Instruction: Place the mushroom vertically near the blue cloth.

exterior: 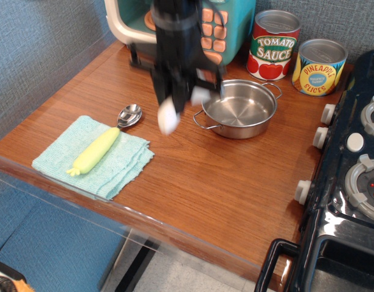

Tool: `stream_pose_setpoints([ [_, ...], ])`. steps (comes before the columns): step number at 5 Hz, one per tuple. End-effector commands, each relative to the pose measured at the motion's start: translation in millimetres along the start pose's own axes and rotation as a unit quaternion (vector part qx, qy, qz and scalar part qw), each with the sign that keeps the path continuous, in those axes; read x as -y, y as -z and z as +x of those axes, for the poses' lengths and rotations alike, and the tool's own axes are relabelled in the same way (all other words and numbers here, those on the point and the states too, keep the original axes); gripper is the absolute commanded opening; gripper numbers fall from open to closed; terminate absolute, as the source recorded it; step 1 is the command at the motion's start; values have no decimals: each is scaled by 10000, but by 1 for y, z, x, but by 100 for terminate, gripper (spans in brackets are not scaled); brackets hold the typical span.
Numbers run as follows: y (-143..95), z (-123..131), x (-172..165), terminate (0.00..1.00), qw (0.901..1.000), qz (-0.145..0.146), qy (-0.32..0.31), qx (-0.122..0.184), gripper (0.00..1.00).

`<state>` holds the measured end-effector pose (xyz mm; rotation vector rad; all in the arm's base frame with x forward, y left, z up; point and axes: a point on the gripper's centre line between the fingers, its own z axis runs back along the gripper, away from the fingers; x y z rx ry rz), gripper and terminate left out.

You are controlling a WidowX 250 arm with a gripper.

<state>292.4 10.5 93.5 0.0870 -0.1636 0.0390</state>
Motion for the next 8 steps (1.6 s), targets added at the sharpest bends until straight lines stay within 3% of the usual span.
stream_pose_setpoints([
  [1,6,-34,21,0,9980,46,626,2,0],
  [2,22,-33,26,0,9975,187,646,-200,100],
  [3,24,-31,29,0,9972,131,721,-179,100],
  [5,-9,-32,33,0,9961,-258,798,276,100],
  [7,-9,-32,33,0,9961,-258,798,276,100],
  [8,-9,-32,33,100,9961,-258,798,276,100],
])
